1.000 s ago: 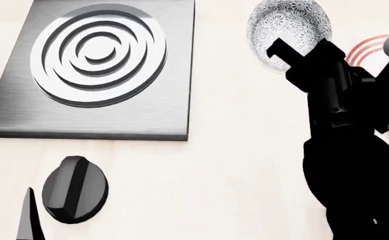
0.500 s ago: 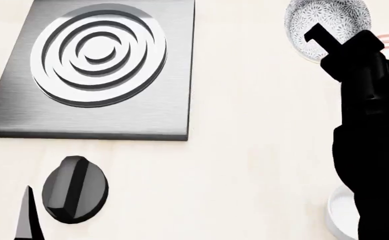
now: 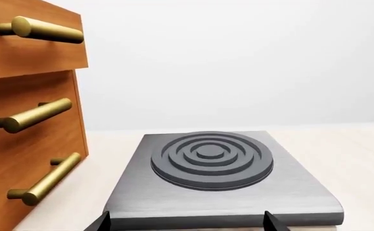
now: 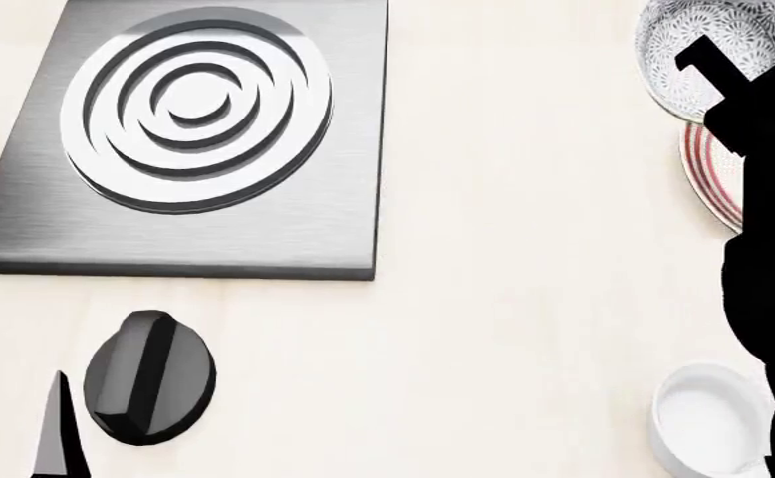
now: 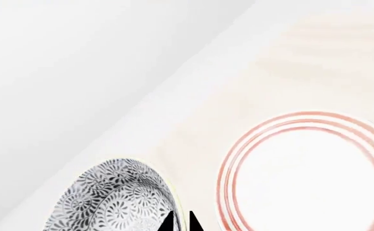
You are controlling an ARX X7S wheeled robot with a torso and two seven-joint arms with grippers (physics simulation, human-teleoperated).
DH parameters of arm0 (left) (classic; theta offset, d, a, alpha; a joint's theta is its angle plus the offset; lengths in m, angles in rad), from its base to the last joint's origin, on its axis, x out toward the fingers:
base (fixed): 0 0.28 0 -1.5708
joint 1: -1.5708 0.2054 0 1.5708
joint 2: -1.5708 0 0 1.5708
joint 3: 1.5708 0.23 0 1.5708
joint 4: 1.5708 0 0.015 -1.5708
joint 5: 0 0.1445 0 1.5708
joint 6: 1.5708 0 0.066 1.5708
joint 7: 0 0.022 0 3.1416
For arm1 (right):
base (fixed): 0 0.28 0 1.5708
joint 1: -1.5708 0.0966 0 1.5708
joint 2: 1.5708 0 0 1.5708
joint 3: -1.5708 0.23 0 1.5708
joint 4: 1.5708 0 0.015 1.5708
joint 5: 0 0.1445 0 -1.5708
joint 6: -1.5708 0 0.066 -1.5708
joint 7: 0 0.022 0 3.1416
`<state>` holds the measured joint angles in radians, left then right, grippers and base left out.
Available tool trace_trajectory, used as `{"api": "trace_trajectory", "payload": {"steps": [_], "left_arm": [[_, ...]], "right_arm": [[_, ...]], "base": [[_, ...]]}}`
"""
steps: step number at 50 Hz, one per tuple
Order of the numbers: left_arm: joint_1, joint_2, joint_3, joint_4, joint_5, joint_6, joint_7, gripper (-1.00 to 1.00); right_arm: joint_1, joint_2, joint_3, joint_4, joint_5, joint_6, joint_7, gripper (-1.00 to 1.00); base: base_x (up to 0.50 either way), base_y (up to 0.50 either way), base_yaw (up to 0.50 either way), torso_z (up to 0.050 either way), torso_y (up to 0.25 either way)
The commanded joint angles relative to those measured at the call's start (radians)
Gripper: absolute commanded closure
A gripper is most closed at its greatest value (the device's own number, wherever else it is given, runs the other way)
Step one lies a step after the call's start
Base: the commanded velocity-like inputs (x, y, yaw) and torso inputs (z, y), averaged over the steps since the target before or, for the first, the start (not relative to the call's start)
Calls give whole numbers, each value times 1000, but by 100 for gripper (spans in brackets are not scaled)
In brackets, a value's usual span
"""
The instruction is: Pick the akita bowl next to the ramekin and place it on the plate.
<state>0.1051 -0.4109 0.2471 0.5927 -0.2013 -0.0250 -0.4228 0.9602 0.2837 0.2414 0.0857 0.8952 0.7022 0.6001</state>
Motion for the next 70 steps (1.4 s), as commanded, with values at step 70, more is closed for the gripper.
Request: {"api": "trace_trajectory", "payload": {"steps": [70], "left_arm": [[-13,-9,15,-26,-7,7,-15,-100]], "right_arm": [[164,102,-1,418,-118,-138,-88,100]], "base": [[0,0,0,0,0]]}}
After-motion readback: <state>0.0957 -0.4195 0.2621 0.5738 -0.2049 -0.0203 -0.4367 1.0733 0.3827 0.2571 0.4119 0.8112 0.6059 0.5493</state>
